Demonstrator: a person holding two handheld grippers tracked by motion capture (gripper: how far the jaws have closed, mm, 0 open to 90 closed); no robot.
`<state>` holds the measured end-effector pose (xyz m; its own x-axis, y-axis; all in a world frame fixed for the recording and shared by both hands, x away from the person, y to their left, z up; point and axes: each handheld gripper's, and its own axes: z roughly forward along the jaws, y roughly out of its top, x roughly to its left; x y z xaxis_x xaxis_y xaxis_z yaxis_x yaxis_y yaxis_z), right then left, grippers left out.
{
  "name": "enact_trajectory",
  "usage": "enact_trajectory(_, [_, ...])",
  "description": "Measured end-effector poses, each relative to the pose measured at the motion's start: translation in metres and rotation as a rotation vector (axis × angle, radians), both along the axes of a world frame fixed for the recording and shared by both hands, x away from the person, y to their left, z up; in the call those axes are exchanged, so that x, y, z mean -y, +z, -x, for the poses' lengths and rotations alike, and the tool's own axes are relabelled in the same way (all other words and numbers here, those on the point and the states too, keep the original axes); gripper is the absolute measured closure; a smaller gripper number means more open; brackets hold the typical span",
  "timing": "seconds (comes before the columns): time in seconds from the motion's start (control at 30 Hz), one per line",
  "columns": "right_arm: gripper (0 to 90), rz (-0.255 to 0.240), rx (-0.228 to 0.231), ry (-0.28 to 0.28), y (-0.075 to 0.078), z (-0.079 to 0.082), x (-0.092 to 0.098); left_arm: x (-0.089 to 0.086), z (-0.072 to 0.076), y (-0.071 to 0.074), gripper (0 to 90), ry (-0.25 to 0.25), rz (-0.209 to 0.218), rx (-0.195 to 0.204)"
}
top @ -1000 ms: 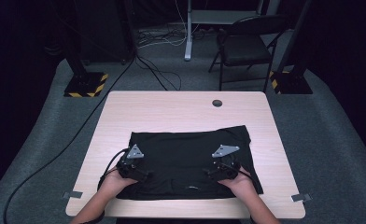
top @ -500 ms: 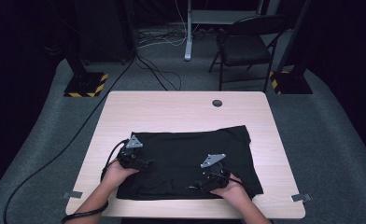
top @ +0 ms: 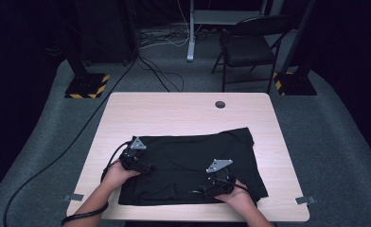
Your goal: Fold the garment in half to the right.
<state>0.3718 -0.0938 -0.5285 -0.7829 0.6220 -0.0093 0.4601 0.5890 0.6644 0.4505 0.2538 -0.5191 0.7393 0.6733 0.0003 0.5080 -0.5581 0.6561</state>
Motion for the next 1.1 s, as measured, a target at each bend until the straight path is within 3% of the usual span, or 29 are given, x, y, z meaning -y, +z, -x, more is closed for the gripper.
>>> enact_trajectory(0.03, [17.1,0.002,0.003,0.003,0.002,0.001,0.000,0.000,0.000,0.000,12.8,0.000,0.000,0.000])
enact_trajectory(0.13, [17.0,0.009,0.014,0.014,0.008,0.002,-0.003,0.003,-0.010,0.017,12.6,0.025,0.011,0.026])
enact_trajectory(0.2, [16.7,-0.015,0.006,0.010,0.011,0.003,-0.006,0.005,-0.016,0.021,12.2,0.030,0.001,0.024])
enact_trajectory(0.3, [16.3,-0.019,0.008,0.022,0.014,0.003,-0.014,0.006,-0.026,0.017,12.0,0.050,-0.003,0.012])
enact_trajectory(0.43, [16.1,-0.017,0.011,0.040,0.015,0.002,-0.027,0.003,-0.029,0.000,11.6,0.071,0.020,-0.001])
enact_trajectory(0.47, [16.1,-0.018,0.010,0.043,0.015,0.002,-0.031,0.003,-0.028,-0.005,11.6,0.069,0.011,0.005])
enact_trajectory(0.5, [16.2,-0.021,0.010,0.049,0.014,0.002,-0.034,0.003,-0.025,-0.008,10.7,0.053,0.005,0.042])
enact_trajectory(0.73, [16.2,-0.026,-0.011,0.089,0.013,0.001,-0.068,0.001,-0.026,-0.008,10.5,0.032,0.006,0.040])
enact_trajectory(0.9, [16.3,0.031,0.005,0.107,0.007,0.001,-0.091,-0.002,-0.026,-0.008,10.7,0.020,0.009,0.043])
enact_trajectory(0.97, [15.9,0.056,0.009,0.114,0.002,0.001,-0.096,-0.003,-0.025,-0.008,10.6,0.020,0.012,0.044])
enact_trajectory(1.1, [16.4,0.030,-0.009,0.102,0.001,0.000,-0.095,-0.004,-0.025,-0.008,11.0,0.030,0.012,0.040])
